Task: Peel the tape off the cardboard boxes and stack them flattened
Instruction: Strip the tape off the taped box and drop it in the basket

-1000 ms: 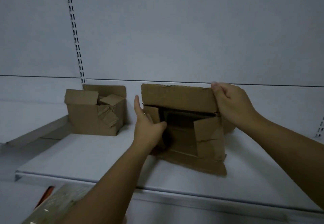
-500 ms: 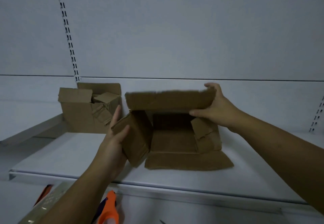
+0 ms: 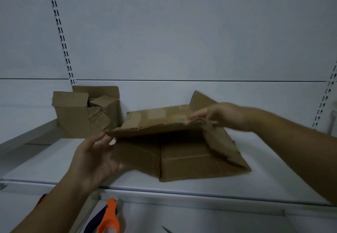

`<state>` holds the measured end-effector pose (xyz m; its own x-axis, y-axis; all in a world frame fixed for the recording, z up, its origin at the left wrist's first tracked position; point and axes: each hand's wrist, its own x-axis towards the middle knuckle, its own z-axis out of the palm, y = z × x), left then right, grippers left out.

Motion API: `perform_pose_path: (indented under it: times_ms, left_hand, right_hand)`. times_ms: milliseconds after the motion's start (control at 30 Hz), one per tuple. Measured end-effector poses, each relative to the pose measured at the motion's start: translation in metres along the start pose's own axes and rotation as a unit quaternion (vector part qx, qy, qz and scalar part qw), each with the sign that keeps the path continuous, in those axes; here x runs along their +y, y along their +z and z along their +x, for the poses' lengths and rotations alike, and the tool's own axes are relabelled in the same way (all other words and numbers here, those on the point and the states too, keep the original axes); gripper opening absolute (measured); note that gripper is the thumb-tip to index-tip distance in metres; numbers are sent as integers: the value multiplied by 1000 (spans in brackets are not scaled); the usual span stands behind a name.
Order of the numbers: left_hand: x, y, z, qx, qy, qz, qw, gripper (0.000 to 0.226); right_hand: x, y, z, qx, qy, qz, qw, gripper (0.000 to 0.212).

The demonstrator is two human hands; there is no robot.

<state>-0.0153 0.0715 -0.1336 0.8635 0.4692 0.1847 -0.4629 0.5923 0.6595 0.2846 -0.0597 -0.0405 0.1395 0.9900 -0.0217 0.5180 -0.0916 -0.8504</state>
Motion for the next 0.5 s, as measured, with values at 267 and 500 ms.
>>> perform_pose_path:
  times_ms: [267,500]
  left_hand:
    - [25,-11,16,282,-129,158,937,55]
    - [23,-6,40,287,-161,268,905,27]
  right_hand:
    - [75,73,19,154,-104,-336,923,20]
    - [90,57,21,233,122,-257,930,101]
